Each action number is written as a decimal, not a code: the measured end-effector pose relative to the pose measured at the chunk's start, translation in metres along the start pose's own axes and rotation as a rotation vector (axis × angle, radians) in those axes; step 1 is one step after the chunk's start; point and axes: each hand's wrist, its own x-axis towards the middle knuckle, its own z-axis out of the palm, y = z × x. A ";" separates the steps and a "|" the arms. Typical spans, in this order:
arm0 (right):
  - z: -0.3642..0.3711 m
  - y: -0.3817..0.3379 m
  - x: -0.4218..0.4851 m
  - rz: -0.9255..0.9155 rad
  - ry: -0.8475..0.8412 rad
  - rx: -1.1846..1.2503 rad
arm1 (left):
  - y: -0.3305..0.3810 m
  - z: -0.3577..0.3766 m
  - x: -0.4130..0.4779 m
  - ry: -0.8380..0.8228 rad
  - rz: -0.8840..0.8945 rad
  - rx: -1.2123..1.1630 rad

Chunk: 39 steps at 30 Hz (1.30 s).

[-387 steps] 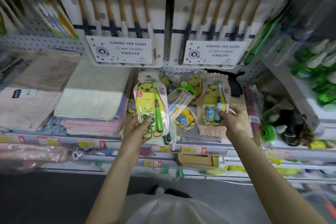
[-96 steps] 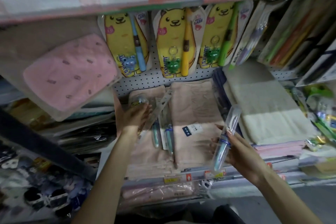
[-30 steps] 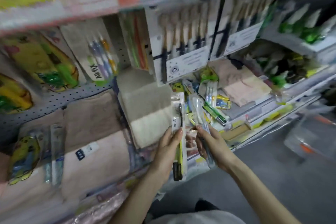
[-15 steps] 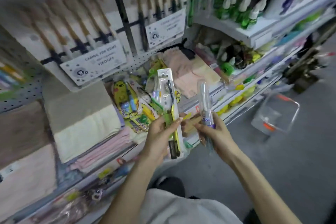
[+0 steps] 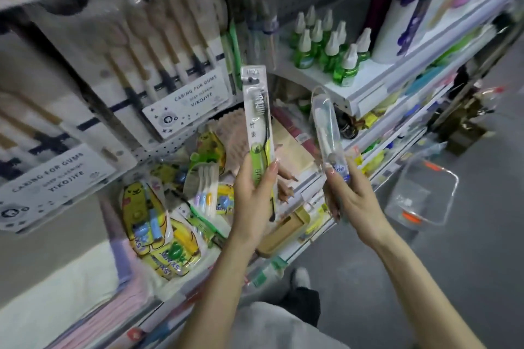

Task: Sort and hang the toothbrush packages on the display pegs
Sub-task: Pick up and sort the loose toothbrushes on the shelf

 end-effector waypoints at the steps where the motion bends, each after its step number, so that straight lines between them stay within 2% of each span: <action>1: -0.006 -0.007 0.019 -0.019 -0.002 -0.004 | 0.006 0.008 0.014 0.008 0.034 0.006; 9: -0.024 -0.056 0.125 -0.255 -0.047 0.000 | 0.029 0.048 0.102 0.221 0.287 -0.036; 11: -0.025 -0.058 0.141 -0.297 -0.042 0.004 | 0.032 0.054 0.111 0.253 0.350 -0.015; 15: -0.028 -0.064 0.159 -0.411 -0.172 -0.069 | 0.025 0.062 0.114 0.357 0.419 -0.005; 17: -0.030 -0.061 0.169 -0.449 -0.187 -0.076 | 0.019 0.061 0.110 0.419 0.431 0.012; 21: -0.029 -0.048 0.188 -0.436 -0.247 0.032 | 0.021 0.064 0.111 0.537 0.472 -0.028; 26: -0.031 -0.061 0.206 -0.444 -0.372 0.023 | 0.038 0.076 0.125 0.631 0.504 -0.069; 30: -0.035 -0.067 0.218 -0.409 -0.390 0.093 | 0.047 0.087 0.135 0.715 0.502 -0.056; 39: -0.054 -0.069 0.221 -0.416 -0.449 0.079 | 0.044 0.096 0.136 0.747 0.474 -0.121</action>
